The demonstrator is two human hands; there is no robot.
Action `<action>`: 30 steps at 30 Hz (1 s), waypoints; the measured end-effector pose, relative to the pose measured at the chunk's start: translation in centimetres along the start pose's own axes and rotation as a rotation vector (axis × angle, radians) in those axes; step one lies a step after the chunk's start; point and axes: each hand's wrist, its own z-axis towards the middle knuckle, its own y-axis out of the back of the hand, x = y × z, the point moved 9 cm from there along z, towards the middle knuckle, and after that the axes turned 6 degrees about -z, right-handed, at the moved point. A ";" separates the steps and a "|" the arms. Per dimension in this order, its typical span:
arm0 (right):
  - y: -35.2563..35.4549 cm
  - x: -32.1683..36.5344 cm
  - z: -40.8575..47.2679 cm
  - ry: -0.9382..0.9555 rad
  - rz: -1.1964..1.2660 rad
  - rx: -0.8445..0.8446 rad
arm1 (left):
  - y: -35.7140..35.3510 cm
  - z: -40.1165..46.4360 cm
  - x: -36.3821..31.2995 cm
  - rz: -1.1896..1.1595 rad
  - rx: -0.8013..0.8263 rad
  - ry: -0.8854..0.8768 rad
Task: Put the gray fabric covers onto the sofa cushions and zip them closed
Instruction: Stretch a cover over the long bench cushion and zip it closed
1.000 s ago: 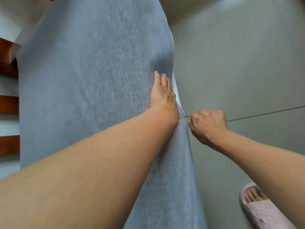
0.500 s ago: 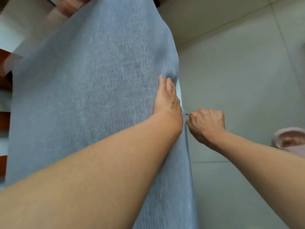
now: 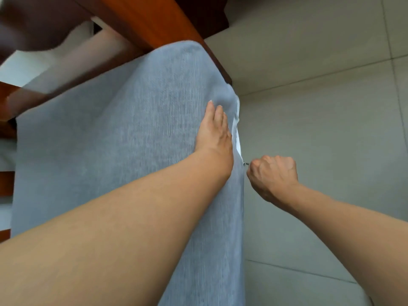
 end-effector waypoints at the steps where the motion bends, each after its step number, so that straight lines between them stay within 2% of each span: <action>1: 0.5 -0.3 0.8 -0.002 0.002 -0.006 | 0.4 0.6 0.9 0.008 0.001 0.008; 10: 5.0 -3.8 8.4 -0.048 0.001 -0.098 | 2.8 4.9 4.5 -0.008 -0.065 0.006; 16: 7.2 -5.7 12.6 -0.106 -0.003 -0.123 | 4.0 7.0 6.0 -0.013 -0.142 0.035; 20: 7.4 -5.8 14.2 -0.142 0.031 -0.101 | 4.3 7.7 6.1 -0.012 -0.127 0.013; 26: 7.9 -6.5 13.1 -0.027 0.026 -0.031 | 5.1 7.2 6.6 -0.042 -0.172 0.012; 30: 10.3 -5.6 11.1 0.056 0.103 0.005 | 6.2 5.1 8.3 -0.285 -0.284 0.077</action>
